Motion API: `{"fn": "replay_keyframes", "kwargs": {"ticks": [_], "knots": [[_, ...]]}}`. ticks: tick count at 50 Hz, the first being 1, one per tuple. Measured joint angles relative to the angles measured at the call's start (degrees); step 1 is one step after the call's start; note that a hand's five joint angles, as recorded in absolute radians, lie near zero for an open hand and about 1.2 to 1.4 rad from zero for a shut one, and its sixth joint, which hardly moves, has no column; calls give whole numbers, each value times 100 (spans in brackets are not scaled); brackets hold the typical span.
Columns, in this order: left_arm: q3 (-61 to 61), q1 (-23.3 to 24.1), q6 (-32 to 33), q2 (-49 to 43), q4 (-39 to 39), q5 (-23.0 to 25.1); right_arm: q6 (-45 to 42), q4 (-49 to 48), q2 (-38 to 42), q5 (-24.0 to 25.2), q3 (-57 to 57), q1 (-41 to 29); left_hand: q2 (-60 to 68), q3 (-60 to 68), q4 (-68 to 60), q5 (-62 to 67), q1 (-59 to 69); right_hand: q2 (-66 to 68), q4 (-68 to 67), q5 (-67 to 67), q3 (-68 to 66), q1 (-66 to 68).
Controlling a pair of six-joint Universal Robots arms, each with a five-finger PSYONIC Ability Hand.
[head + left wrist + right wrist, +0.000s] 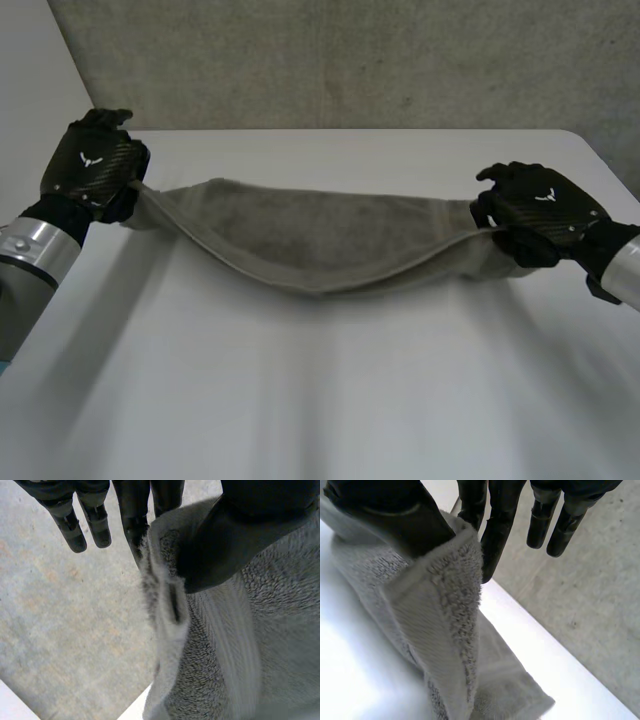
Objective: Fold the towel.
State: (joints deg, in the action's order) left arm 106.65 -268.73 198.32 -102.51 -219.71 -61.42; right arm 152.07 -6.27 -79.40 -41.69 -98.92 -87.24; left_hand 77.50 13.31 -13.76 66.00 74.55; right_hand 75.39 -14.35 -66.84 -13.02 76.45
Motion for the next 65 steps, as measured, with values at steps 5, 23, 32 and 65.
{"fn": "replay_keyframes", "kwargs": {"ticks": [5, 23, 32, 65], "knots": [[136, 33, -31, 695, 415, 9, -254, 919, -524, -13, 161, 252, 0, 0, 0, 0, 0, 0, 0, 0, 0, 0], [524, 20, -714, 1811, 1371, 105, 367, 1416, -1334, -26, 412, 937, 0, 0, 0, 0, 0, 0, 0, 0, 0, 0], [-223, 80, -242, 140, 1450, 72, 117, 1492, 144, -335, 1222, 540, 0, 0, 0, 0, 0, 0, 0, 0, 0, 0], [-3736, 368, 644, -3410, 2275, -539, -283, 900, 3739, -1871, 4325, -809, 0, 0, 0, 0, 0, 0, 0, 0, 0, 1]]}}
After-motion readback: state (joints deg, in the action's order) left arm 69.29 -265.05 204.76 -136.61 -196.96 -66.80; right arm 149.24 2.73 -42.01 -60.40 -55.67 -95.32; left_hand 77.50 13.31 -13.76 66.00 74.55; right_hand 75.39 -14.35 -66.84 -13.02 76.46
